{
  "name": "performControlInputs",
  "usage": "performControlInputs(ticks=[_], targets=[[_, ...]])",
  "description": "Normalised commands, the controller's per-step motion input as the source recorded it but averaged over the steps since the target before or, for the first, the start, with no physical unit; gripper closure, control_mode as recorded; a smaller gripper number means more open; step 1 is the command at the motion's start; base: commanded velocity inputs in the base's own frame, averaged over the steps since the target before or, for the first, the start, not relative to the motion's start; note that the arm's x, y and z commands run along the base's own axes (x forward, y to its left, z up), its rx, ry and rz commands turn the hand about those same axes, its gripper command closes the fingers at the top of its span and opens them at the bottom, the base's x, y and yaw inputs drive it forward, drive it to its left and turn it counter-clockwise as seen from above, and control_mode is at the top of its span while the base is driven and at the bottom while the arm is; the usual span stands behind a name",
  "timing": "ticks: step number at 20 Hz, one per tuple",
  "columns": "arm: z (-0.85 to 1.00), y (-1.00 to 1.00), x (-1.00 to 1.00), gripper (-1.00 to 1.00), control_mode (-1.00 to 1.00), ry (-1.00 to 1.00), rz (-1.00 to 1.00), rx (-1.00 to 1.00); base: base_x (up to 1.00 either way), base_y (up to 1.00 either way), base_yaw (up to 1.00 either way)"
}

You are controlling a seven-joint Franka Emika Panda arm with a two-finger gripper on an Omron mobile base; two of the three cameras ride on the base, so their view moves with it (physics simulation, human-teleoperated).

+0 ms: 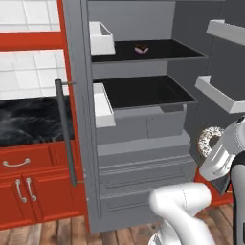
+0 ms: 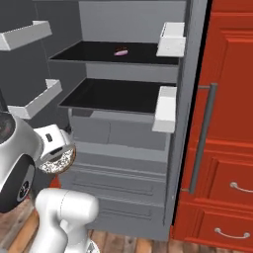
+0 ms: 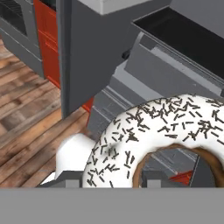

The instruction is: Take the cake and donut from the fridge and place them on the empty tray on the dining counter.

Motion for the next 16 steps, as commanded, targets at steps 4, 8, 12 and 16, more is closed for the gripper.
performControlInputs(ticks=[4,8,12,16], targets=[[0.00,0.00,0.00,1.00,1.00,0.00,0.00,0.00,-0.96,-0.35,-0.11],[0.00,0.00,0.00,1.00,1.00,0.00,0.00,0.00,-0.74,-0.28,-0.15],[0.00,0.00,0.00,1.00,1.00,0.00,0.00,0.00,-0.38,-0.14,-0.05],[0.00,0.00,0.00,1.00,1.00,0.00,0.00,0.00,-0.03,-0.02,0.11]])
